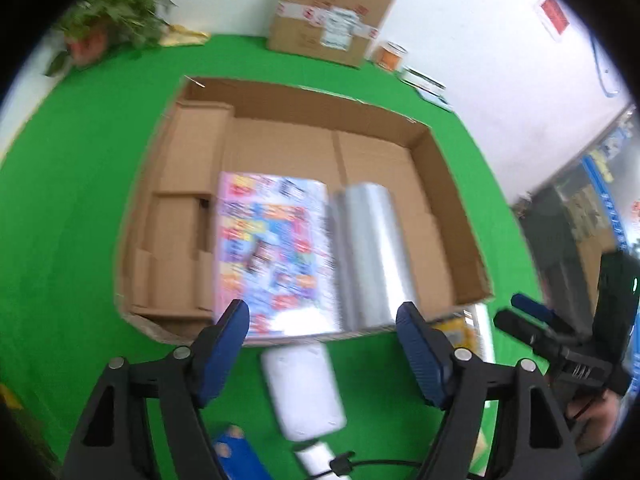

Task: Organize rigid objects
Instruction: 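Move the left tool toward the yellow can beside the box, then grasp the yellow can with the left tool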

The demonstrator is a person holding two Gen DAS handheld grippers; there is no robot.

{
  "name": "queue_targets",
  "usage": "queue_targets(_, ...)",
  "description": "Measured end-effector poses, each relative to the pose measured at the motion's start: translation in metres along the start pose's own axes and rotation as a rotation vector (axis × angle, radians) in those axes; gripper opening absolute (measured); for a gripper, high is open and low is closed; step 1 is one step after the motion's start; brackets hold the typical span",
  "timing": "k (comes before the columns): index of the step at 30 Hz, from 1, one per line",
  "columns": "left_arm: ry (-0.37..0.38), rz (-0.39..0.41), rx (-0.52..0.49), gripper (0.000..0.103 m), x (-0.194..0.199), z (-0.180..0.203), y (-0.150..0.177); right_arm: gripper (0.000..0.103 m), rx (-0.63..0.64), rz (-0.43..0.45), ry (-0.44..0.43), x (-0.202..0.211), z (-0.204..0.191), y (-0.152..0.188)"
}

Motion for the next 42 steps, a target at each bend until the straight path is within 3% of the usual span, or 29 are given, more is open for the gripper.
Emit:
queue_targets(5, 0.099, -0.102, -0.076, 0.076, -0.02, 0.038, 0.015, 0.102, -0.052, -0.123, 0.035, -0.001, 0.024, 0.05)
queue_targets(11, 0.215, -0.233, -0.095, 0.076, -0.035, 0.073, 0.035, 0.099, -0.092, -0.149, 0.051, -0.03, 0.027, 0.06)
queue_targets(12, 0.22, -0.238, -0.102, 0.076, -0.035, 0.076, 0.037, 0.094, -0.088, -0.161, 0.05, -0.038, 0.027, 0.064)
queue_targets(13, 0.218, -0.242, -0.112, 0.076, -0.034, 0.08, 0.038, 0.076, -0.075, -0.19, 0.063, -0.047, 0.028, 0.066)
queue_targets(15, 0.199, -0.249, -0.127, 0.076, -0.033, 0.086, 0.042, 0.07, -0.046, -0.215, 0.086, -0.054, 0.03, 0.067)
queue_targets(20, 0.261, -0.289, -0.058, 0.076, -0.036, 0.094, 0.049, 0.054, -0.027, -0.206, -0.007, -0.032, 0.028, 0.085)
queue_targets(24, 0.287, -0.333, -0.026, 0.076, -0.051, 0.102, 0.062, 0.057, -0.054, -0.288, -0.121, -0.02, 0.026, 0.119)
queue_targets(26, 0.293, -0.347, 0.012, 0.076, -0.062, 0.102, 0.064, 0.077, -0.067, -0.273, -0.166, -0.013, 0.024, 0.128)
queue_targets(28, 0.301, -0.364, 0.051, 0.075, -0.074, 0.103, 0.063, 0.084, -0.082, -0.236, -0.177, -0.007, 0.025, 0.129)
queue_targets(32, 0.279, -0.389, 0.074, 0.075, -0.099, 0.104, 0.051, 0.085, -0.099, -0.235, -0.182, -0.016, 0.029, 0.115)
queue_targets(37, 0.3, -0.462, 0.085, 0.075, -0.13, 0.113, 0.049, 0.086, -0.107, -0.286, -0.19, -0.055, 0.034, 0.087)
queue_targets(40, 0.337, -0.476, 0.091, 0.074, -0.136, 0.12, 0.052, 0.084, -0.129, -0.328, -0.172, -0.076, 0.037, 0.085)
queue_targets(42, 0.324, -0.454, 0.048, 0.073, -0.132, 0.124, 0.052, 0.084, -0.147, -0.329, -0.166, -0.077, 0.038, 0.085)
Point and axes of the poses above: each gripper's, at about its wrist camera, not at the fingertips, and x roughly against the way its jaws point, z to its right, y to its underside, the point moved 1 cm from there along -x, roughly the way its jaws point, and after that the axes turned 10 degrees about -y, right-handed, at the moved point
